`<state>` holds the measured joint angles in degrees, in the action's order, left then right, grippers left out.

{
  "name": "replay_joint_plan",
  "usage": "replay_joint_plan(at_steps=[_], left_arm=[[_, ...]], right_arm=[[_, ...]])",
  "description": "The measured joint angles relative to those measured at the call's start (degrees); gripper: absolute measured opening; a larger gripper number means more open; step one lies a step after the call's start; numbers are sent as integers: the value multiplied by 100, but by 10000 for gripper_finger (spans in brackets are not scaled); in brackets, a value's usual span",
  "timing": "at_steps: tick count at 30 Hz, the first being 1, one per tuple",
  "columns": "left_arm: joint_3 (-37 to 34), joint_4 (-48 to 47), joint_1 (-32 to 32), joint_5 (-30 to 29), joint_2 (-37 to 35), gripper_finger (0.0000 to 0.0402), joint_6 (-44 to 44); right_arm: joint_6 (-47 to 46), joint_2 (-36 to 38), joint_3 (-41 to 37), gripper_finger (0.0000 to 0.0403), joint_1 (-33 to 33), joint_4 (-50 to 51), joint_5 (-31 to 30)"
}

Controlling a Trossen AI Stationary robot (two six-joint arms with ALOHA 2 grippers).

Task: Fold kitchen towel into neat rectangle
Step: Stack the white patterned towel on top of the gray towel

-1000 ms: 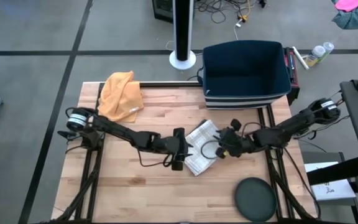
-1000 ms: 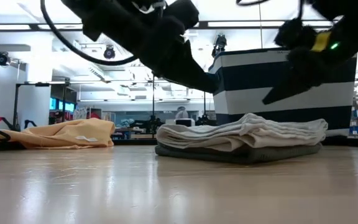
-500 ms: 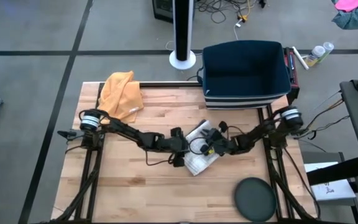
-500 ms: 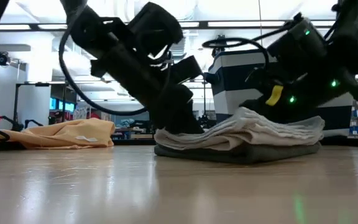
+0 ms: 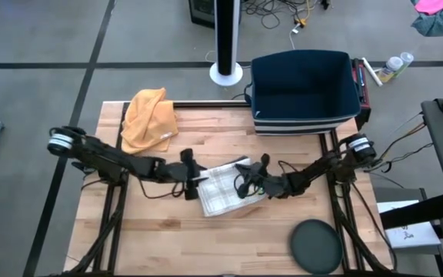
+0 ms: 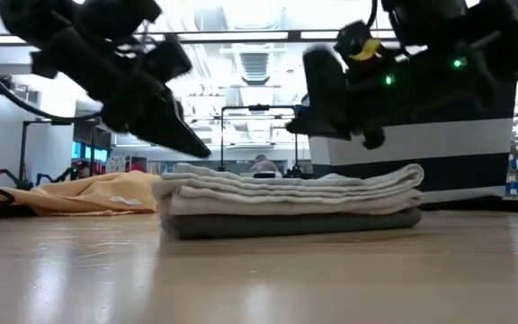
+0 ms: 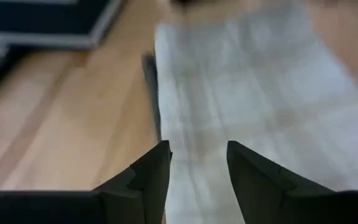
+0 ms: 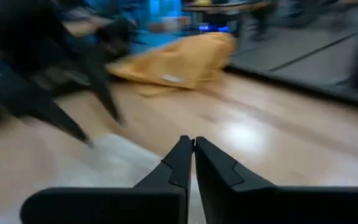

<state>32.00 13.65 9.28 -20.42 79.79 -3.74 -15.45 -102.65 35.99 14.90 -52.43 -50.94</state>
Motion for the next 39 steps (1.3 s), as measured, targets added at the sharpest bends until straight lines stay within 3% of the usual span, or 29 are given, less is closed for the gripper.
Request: replay_joint_plan(at_steps=[3,7,10,16,20,23,30,34,39], left_arm=[[-195,538,0,-12,-162,152,-106],[-279,1082,41,-4,155,152,-241],[-240,1382,115,6,491,152,-283],[234,1450,143,44,1226,152,-227],[748,1444,160,307,1782,152,-50],[1062,1455,220,512,2161,152,18],[1437,1466,358,618,2919,152,-10],[1443,1596,385,589,3139,152,-155],[1305,1711,391,587,3222,152,-236]], right_arm=[[-261,-2,17,9,-202,622,-102],[-969,23,-23,6,-194,1563,-107],[-1014,491,-66,9,-24,2018,-7],[-1679,1905,-119,21,-529,3664,1567],[-2005,2184,-135,62,-1077,4412,2696],[-2163,2150,-144,104,-1340,4413,3409],[-2095,1681,-159,178,-1698,4434,3852],[-1741,1408,-160,173,-1716,4031,4044],[-1424,1322,-48,126,-1720,3863,4043]])
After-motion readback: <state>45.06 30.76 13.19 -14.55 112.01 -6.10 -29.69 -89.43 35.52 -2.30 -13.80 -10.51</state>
